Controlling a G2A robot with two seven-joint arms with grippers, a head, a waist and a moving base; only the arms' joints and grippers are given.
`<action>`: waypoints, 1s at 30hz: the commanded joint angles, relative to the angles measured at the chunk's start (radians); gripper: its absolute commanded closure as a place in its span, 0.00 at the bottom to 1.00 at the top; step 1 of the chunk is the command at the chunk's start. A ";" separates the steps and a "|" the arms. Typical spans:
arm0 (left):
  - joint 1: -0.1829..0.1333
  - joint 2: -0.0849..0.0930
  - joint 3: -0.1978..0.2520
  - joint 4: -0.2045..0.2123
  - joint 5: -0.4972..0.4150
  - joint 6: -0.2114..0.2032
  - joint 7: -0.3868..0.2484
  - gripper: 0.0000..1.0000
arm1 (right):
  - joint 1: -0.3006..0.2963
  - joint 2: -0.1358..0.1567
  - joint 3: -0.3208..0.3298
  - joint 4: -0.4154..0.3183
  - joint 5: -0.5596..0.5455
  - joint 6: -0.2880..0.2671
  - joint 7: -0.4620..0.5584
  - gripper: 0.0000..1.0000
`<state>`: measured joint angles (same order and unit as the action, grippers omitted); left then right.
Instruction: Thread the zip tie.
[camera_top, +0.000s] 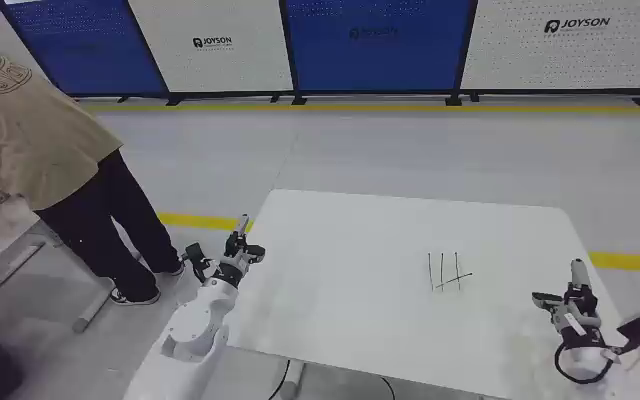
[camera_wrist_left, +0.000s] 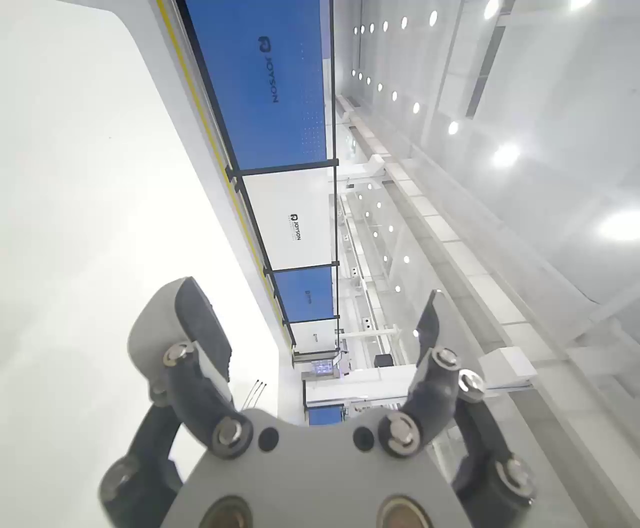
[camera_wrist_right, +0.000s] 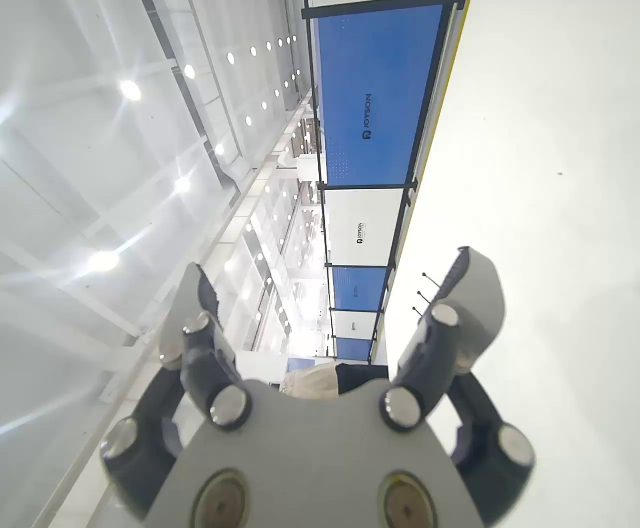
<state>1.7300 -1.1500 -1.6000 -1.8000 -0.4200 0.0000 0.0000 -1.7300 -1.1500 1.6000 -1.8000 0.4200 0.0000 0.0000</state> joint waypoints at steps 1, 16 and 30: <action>0.000 0.000 0.000 0.000 0.000 0.000 0.000 0.22 | 0.000 0.000 0.000 0.000 0.000 0.000 0.000 0.22; 0.000 0.000 0.000 0.000 0.000 0.000 0.000 0.22 | 0.000 0.000 0.000 0.000 0.000 0.000 0.000 0.00; 0.000 0.000 0.000 0.000 0.000 0.000 0.000 0.00 | 0.056 0.019 0.051 0.009 -0.027 0.070 0.273 0.00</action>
<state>1.7300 -1.1500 -1.6000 -1.8000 -0.4200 0.0000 0.0000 -1.6840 -1.1357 1.6323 -1.7910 0.3894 0.0565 0.1769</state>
